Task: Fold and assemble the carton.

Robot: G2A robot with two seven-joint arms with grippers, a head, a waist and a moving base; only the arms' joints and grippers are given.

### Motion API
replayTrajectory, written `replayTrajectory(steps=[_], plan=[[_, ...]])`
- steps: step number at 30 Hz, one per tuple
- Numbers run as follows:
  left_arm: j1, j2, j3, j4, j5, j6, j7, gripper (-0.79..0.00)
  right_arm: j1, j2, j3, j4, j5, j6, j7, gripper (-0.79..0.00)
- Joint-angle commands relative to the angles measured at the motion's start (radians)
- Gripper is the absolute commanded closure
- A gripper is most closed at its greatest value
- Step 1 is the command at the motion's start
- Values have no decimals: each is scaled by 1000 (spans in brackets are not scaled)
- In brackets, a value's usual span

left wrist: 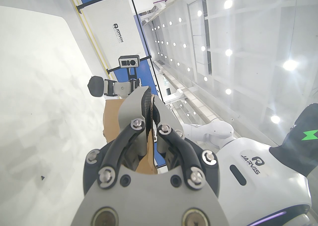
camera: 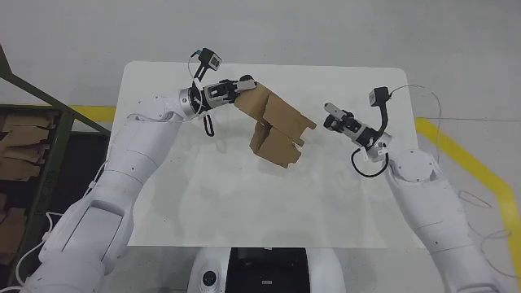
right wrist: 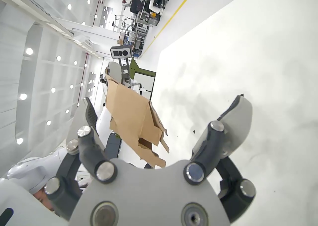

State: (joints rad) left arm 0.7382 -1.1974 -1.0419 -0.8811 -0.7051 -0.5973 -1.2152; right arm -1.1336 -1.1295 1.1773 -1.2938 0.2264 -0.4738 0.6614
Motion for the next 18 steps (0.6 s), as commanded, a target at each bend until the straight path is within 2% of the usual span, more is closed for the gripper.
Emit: replayTrajectory(steps=[1,10,11,13,14,18], plan=[[0,0,0,0,0,0,0,0,2,-5,-22,12,5,-35,16,-785],[0,0,0,0,0,0,0,0,60,-40,-119,116,87,-181,67,-785],[0,0,0,0,0,0,0,0,67,-43,-127,126,85,-192,67,-748],[0,0,0,0,0,0,0,0,81,-50,-143,144,83,-208,63,-548],[0,0,0,0,0,0,0,0,88,-53,-149,155,82,-213,60,-391],[0,0,0,0,0,0,0,0,109,-64,-171,191,85,-232,57,-317]])
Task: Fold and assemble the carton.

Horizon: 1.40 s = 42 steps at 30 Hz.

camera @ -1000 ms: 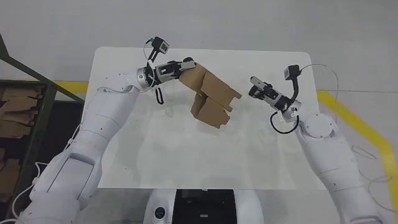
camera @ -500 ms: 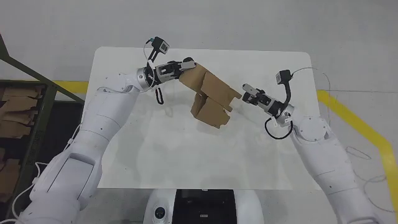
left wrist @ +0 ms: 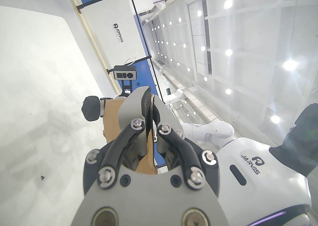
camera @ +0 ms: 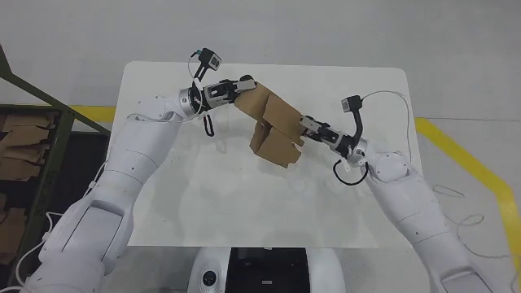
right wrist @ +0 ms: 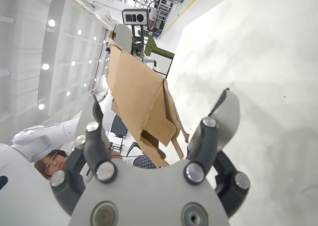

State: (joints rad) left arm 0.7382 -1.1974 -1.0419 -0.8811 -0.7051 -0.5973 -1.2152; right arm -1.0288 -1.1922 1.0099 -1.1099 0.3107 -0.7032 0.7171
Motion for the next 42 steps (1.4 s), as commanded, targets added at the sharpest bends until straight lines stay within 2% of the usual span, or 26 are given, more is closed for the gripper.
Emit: replayTrajectory(steps=[1,3,5,10,17,20,22,23,25,35,42], plan=[[0,0,0,0,0,0,0,0,7,-4,-7,16,4,-7,3,-292],[0,0,0,0,0,0,0,0,13,-7,-11,32,13,-14,8,-256],[0,0,0,0,0,0,0,0,17,-9,-12,45,28,-20,16,-175],[0,0,0,0,0,0,0,0,17,-11,-5,65,82,-37,57,-77],[0,0,0,0,0,0,0,0,10,-5,22,68,170,-45,139,-71],[0,0,0,0,0,0,0,0,5,-1,37,57,222,-38,183,0],[0,0,0,0,0,0,0,0,2,1,46,46,254,-33,214,0],[0,0,0,0,0,0,0,-212,0,2,51,41,268,-30,229,0],[0,0,0,0,0,0,0,-785,-3,4,58,31,293,-25,255,0],[0,0,0,0,0,0,0,-785,-26,9,96,6,393,19,320,0],[0,0,0,0,0,0,0,-785,-57,21,155,-4,377,55,243,0]])
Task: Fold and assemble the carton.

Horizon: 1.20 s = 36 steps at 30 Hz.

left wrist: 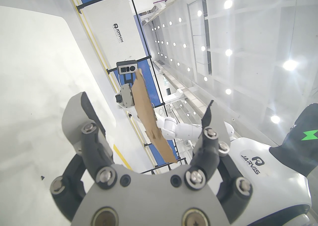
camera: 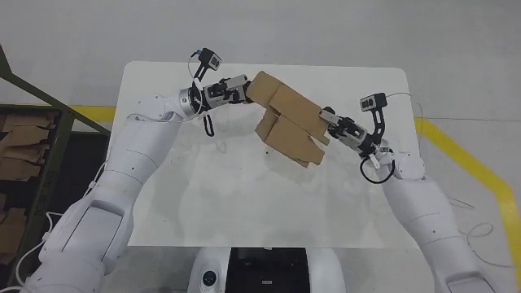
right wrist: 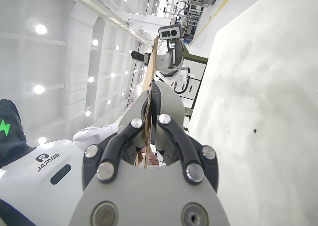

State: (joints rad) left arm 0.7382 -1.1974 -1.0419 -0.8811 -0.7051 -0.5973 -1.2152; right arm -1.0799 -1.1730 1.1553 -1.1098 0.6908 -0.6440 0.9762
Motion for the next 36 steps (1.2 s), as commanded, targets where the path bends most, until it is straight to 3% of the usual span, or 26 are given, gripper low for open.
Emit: replayTrajectory(steps=[1,5,13,21,36], plan=[[0,0,0,0,0,0,0,-785,-14,3,20,-9,-18,-9,-39,0],[0,0,0,0,0,0,0,-785,-50,13,58,-55,-163,14,-203,0],[0,0,0,0,0,0,0,-785,-192,20,81,-335,-362,195,-458,0],[0,0,0,0,0,0,0,-785,-279,9,63,-484,-468,309,-687,0],[16,1,3,-30,22,29,33,-785,-285,4,58,-495,-464,328,-729,0]])
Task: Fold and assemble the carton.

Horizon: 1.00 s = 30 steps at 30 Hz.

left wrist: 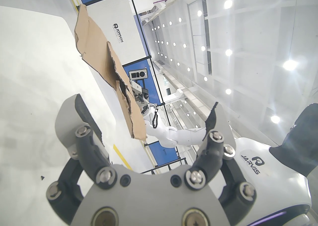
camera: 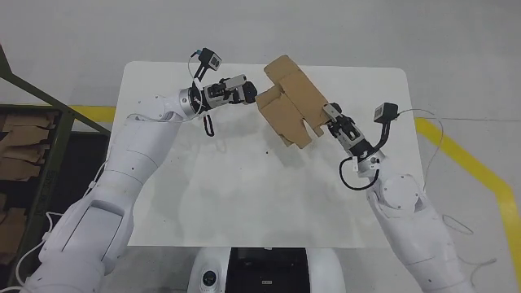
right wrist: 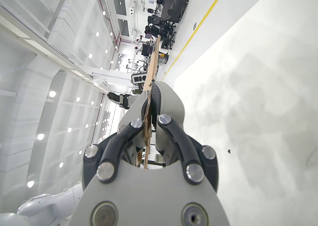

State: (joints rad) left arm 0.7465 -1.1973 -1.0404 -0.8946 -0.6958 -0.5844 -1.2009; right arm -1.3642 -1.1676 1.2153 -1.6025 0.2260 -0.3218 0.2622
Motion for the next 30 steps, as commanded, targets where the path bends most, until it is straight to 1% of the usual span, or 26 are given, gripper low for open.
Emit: replayTrajectory(steps=[1,6,9,17,18,19,20,21,24,28,30], plan=[[15,1,1,-31,23,24,32,-785,1,-4,-5,-2,-5,10,-40,0],[51,-1,10,-79,36,76,63,-785,6,-21,-38,-3,-19,24,-152,0],[60,-7,22,-84,29,99,72,-785,3,-29,-60,-15,-49,27,-195,0],[41,-28,60,-61,29,119,80,-785,-21,-46,-96,-42,-124,51,-297,0],[37,-31,66,-57,33,121,77,-730,-24,-47,-99,-44,-132,55,-307,0],[33,-33,70,-52,34,123,75,-628,-26,-49,-102,-46,-138,58,-314,0],[30,-36,74,-47,35,125,74,-554,-27,-51,-105,-47,-147,63,-320,0],[26,-38,77,-43,35,124,73,-508,-28,-52,-107,-49,-157,67,-325,0],[17,-44,83,-28,37,125,68,-317,-30,-57,-110,-52,-165,73,-339,0],[9,-50,87,-13,38,127,62,-129,-32,-62,-110,-55,-173,81,-350,0],[6,-52,88,-7,38,126,58,-62,-33,-65,-109,-57,-175,86,-352,0]])
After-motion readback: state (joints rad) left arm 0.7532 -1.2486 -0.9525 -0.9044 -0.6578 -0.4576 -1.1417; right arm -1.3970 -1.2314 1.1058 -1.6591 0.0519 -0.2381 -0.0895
